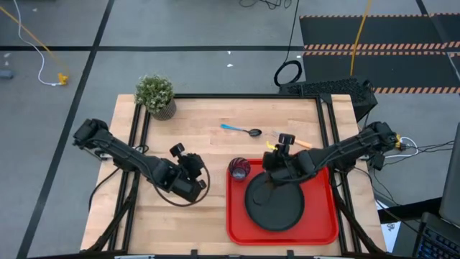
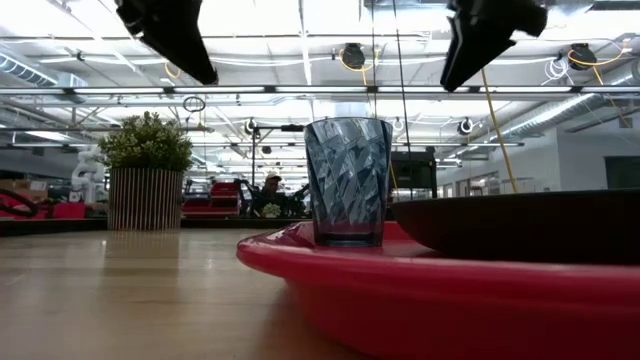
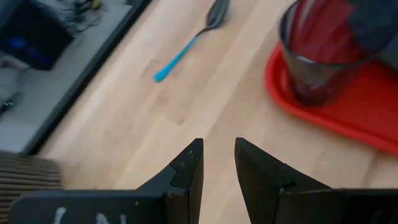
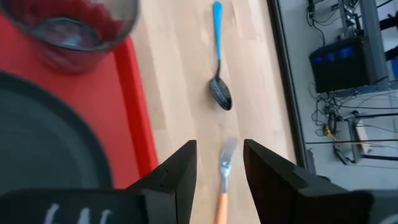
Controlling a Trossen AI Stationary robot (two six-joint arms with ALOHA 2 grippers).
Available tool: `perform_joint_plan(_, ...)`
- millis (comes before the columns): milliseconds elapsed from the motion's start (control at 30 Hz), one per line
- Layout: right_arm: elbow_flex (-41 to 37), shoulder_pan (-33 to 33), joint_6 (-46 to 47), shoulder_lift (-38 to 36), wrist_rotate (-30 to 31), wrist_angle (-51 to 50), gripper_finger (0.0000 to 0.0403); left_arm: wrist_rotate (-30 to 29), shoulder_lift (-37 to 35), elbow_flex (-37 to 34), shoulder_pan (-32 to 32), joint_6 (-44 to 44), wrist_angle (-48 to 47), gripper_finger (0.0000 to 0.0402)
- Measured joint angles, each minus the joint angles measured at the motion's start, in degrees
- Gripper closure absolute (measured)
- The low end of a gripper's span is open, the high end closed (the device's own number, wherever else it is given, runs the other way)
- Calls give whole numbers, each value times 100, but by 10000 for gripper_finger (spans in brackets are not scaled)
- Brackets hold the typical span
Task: Pick and place plate/cup/fork/spoon on tray
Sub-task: Put the black plate on the tray
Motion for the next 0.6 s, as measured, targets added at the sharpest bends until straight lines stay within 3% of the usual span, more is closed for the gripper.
perform_joint_plan(300, 0, -734, -760, 0, -53, 93, 277, 320, -224, -569, 138, 702, 755, 307)
perform_joint_plan(600, -131, -1522, -1411, -4, -849, 296, 277, 351, -224, -572, 305, 882, 832, 307)
